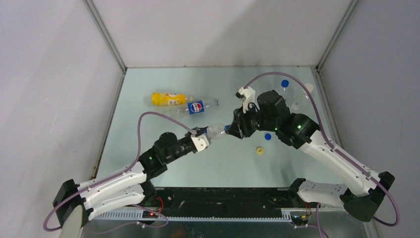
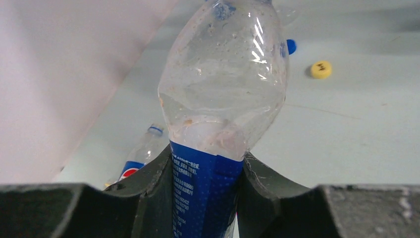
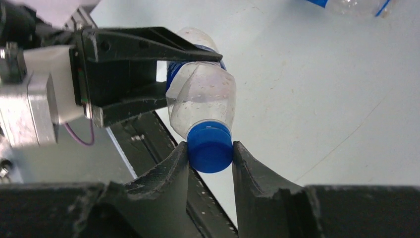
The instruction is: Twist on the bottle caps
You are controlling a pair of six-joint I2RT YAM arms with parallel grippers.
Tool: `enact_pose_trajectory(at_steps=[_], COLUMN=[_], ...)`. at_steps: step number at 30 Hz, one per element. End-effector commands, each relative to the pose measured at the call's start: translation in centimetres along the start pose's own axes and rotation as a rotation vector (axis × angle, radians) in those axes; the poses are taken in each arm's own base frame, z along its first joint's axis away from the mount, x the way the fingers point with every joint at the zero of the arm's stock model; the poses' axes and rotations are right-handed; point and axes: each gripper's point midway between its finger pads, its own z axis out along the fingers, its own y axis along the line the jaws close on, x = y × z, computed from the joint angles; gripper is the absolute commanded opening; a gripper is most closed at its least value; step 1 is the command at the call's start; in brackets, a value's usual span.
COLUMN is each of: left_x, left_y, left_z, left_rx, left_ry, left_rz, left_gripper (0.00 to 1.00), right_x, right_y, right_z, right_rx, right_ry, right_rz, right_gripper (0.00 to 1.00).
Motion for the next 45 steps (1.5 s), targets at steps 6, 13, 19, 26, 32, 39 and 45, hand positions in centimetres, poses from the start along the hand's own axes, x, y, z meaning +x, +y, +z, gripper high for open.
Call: enact_pose_trajectory(at_steps=[6, 13, 19, 26, 32, 39, 45], left_x=[-2.1, -0.9, -1.6, -3.0, -3.2, -3.3, -3.6], left_y=[2.4, 1.2, -1.1, -2.8, -3.5, -3.7, -3.7], left_z=[0.4, 0.3, -0.3, -0.4, -0.2, -0.2, -0.1], left_rx=[-0.107, 0.015, 0.237, 0.41, 0.486, 0.506, 0.514], left_ry=[-0.069, -0.05, -0.042, -0.048, -0.034, -0.024, -0.027], left_rz=[0.004, -0.118, -0.181, -0.198, -0.209, -0.21, -0.211], left_gripper=[0.0, 0.0, 0.0, 0.0, 0.0, 0.0, 0.0], right_x=[-3.1, -3.4, -1.1, 0.7, 0.3, 0.8, 1.2], right_y=[0.8, 0.6, 1.4, 3.0, 3.3, 3.0, 3.6], right_z=[-0.7, -4.1, -5.6, -5.2, -4.9, -4.5, -4.5], right_rx=[-0.004, -0.015, -0.136, -0.295, -0.313, -0.323, -0.37], right_ry=[-0.133, -0.179, -0.127, -0.11, -0.128, -0.113, -0.114], right_rz=[0.002, -0.447, -0.838, -0.993, -1.026, -1.046, -1.046], right_gripper=[0.54, 0.64, 0.64, 0.61, 0.59, 0.59, 0.56])
